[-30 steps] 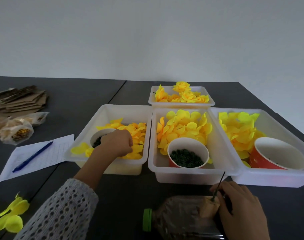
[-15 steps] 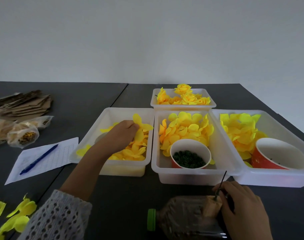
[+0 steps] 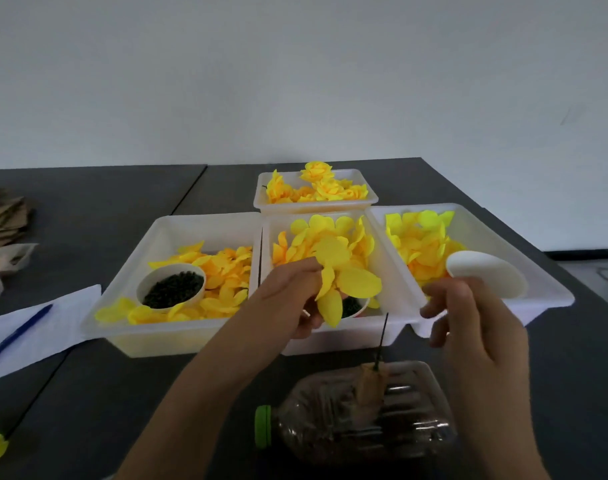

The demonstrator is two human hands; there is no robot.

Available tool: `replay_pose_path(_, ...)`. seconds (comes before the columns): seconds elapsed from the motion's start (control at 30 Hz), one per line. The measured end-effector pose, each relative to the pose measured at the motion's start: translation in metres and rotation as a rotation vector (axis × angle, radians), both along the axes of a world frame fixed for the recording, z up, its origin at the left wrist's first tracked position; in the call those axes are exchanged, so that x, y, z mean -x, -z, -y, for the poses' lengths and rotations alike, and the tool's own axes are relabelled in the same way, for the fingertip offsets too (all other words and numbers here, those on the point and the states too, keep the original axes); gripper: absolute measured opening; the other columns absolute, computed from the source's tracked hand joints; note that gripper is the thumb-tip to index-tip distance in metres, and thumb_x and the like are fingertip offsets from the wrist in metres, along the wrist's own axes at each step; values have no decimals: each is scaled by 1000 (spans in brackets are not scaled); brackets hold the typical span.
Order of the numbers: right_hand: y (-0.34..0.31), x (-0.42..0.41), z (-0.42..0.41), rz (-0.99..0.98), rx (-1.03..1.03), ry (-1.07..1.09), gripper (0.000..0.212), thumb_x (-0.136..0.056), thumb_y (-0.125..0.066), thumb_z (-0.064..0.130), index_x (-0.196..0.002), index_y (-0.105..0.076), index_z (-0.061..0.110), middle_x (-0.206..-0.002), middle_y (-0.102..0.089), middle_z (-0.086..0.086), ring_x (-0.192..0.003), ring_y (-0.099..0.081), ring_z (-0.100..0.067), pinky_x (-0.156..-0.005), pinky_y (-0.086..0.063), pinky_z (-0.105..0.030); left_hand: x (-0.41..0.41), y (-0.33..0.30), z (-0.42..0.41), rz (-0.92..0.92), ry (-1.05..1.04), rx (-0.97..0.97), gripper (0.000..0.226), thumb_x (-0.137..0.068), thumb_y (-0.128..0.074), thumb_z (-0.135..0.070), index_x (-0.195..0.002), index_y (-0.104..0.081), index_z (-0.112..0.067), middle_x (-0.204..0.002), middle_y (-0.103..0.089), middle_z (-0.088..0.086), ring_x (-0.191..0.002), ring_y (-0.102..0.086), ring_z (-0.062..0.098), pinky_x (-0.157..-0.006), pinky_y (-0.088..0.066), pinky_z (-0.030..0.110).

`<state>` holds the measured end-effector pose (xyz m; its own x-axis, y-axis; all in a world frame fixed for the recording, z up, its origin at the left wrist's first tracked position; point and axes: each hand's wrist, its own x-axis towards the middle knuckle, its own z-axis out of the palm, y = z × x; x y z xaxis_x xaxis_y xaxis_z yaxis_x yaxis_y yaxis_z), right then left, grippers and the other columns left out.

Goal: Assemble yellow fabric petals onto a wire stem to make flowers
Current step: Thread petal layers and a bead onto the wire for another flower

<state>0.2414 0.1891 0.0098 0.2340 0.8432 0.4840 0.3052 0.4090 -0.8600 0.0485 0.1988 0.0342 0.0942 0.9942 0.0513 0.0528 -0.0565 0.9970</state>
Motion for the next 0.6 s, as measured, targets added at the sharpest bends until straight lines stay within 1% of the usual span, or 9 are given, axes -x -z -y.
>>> replay_pose_path(0.07,-23,11,10,-18,-16,-113,39,-89,-38,52,-80,-62,21,-71,-60,3,-58,-52,-13,-53,-43,-31,-13,-3,9,-25,11,-103,28,-86,-46,-39,-72,-69,-42,-60,-59,-6,-49,-50,1,-45,-39,15)
replay_pose_path(0.13,-36,22,15,60,21,-181,42,-84,-43,60,-75,-58,22,-66,-57,7,-57,-50,-8,-50,-37,-15,-24,-6,17,-45,39,-186,24,-80,-45,-49,-80,-68,-40,-64,-61,-8,-54,-53,0,-50,-42,16)
replay_pose_path(0.2,-41,26,15,100,62,-208,36,-84,-56,55,-70,-54,22,-60,-50,6,-55,-45,-7,-49,-36,-14,-31,-5,20,-32,4,-182,21,-87,-50,-43,-81,-70,-41,-66,-65,-7,-54,-56,1,-50,-45,16)
replay_pose_path(0.27,-44,23,15,47,102,-243,26,-83,-64,37,-69,-54,19,-59,-49,1,-56,-44,-9,-50,-38,-19,-34,-7,23,4,-76,-91,15,-90,-57,-49,-81,-69,-48,-65,-67,-5,-53,-59,5,-51,-47,23)
replay_pose_path(0.3,-45,21,15,7,123,-262,23,-83,-64,30,-69,-55,14,-60,-49,-2,-57,-44,-10,-50,-39,-18,-34,-7,23,-9,-83,-56,20,-87,-53,-61,-84,-68,-47,-64,-67,-4,-57,-60,10,-54,-46,29)
replay_pose_path(0.4,-47,12,15,-112,178,-336,23,-82,-63,26,-69,-57,7,-57,-46,-3,-55,-40,-11,-50,-38,-18,-29,-5,25,-99,-45,-123,68,-68,-24,-92,-95,-67,-46,-81,-71,-8,-75,-64,21,-59,-40,32)
replay_pose_path(0.47,-47,10,15,-179,209,-382,24,-84,-63,24,-64,-57,12,-55,-47,-1,-53,-41,-12,-51,-39,-20,-27,-5,25,-238,-22,-250,84,-67,-18,-91,-104,-66,-33,-96,-70,-7,-81,-64,18,-61,-40,29)
replay_pose_path(0.53,-46,10,14,-231,228,-440,24,-83,-65,20,-61,-56,15,-54,-49,-1,-52,-43,-12,-50,-39,-21,-27,-9,27,-310,-20,-351,62,-78,-34,-74,-101,-64,-24,-92,-69,-7,-77,-63,12,-60,-45,21)
replay_pose_path(0.6,-44,9,12,-291,267,-517,23,-77,-72,22,-63,-55,13,-56,-47,-5,-51,-41,-14,-48,-36,-24,-31,-13,26,-186,-7,-353,32,-87,-60,-54,-86,-65,-23,-78,-68,-8,-68,-62,7,-59,-47,15)
